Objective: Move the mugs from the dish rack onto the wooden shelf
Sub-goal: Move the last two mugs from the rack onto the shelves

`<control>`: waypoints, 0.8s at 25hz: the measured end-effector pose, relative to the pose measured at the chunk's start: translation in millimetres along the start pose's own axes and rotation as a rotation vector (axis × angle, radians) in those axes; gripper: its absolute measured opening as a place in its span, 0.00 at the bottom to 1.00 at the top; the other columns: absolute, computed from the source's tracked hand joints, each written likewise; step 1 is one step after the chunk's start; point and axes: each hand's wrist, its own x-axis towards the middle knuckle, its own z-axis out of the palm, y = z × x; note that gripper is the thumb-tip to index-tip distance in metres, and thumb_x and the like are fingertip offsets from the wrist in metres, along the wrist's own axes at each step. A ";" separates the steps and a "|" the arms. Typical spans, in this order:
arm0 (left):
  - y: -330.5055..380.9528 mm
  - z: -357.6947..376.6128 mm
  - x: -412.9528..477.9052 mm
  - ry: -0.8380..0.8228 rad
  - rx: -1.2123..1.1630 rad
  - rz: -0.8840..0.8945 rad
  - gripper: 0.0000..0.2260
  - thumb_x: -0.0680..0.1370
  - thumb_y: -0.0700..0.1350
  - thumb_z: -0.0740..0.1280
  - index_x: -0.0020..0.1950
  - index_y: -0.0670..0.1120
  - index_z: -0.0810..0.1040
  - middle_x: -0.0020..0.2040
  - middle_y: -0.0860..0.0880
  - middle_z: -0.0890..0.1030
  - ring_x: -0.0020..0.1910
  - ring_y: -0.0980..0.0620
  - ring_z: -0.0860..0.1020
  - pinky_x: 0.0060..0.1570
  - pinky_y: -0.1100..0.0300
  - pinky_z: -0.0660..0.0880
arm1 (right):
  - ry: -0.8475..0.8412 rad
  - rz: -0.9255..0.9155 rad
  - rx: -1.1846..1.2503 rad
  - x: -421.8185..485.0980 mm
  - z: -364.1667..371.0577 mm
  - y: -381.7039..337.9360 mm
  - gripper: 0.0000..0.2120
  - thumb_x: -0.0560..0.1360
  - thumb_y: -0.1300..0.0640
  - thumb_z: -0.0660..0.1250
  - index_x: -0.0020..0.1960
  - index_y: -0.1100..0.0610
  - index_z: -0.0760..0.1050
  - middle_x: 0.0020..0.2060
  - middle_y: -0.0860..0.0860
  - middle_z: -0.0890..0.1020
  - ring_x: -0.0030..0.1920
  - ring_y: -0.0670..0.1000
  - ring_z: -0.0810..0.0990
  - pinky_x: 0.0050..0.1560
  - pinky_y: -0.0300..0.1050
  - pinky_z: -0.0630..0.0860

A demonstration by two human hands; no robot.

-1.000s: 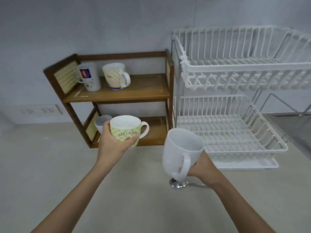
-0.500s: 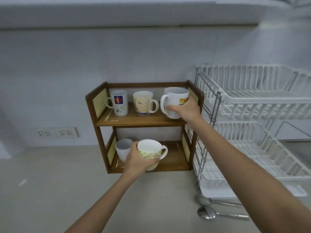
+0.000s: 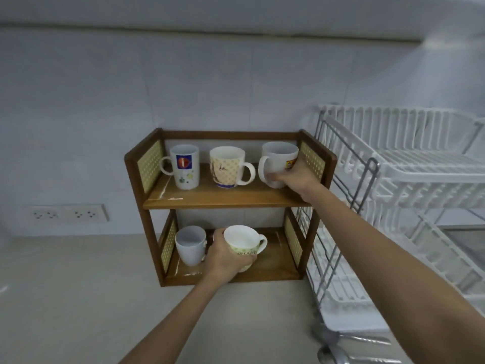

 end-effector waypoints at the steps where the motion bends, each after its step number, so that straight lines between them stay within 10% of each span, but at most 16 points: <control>1: 0.8 2.0 4.8 -0.004 0.013 -0.012 0.44 0.56 0.55 0.80 0.66 0.52 0.62 0.60 0.50 0.73 0.59 0.48 0.73 0.53 0.54 0.76 | 0.050 -0.064 -0.033 -13.4 2.1 -0.6 0.38 0.64 0.64 0.78 0.69 0.59 0.65 0.63 0.55 0.76 0.63 0.53 0.74 0.62 0.47 0.72; 5: 4.3 12.9 22.8 -0.008 -0.021 -0.014 0.43 0.53 0.57 0.81 0.63 0.49 0.67 0.60 0.49 0.74 0.58 0.50 0.74 0.51 0.59 0.73 | 0.300 -0.409 -0.156 -122.0 32.2 60.7 0.27 0.71 0.63 0.62 0.70 0.56 0.62 0.67 0.51 0.70 0.69 0.49 0.69 0.68 0.35 0.65; 11: 16.8 48.8 37.7 -0.012 0.023 0.058 0.40 0.53 0.56 0.82 0.60 0.46 0.72 0.57 0.48 0.78 0.57 0.49 0.76 0.53 0.58 0.75 | -0.285 0.074 -0.777 -236.4 77.0 219.3 0.30 0.77 0.51 0.57 0.76 0.59 0.54 0.77 0.55 0.55 0.77 0.56 0.49 0.75 0.49 0.47; 20: -0.4 111.2 49.9 -0.095 0.099 0.024 0.42 0.56 0.53 0.82 0.65 0.44 0.70 0.62 0.44 0.76 0.62 0.45 0.74 0.57 0.53 0.74 | -0.327 0.021 -0.875 -233.2 81.8 241.2 0.38 0.73 0.37 0.48 0.78 0.56 0.47 0.78 0.53 0.49 0.77 0.54 0.43 0.72 0.48 0.33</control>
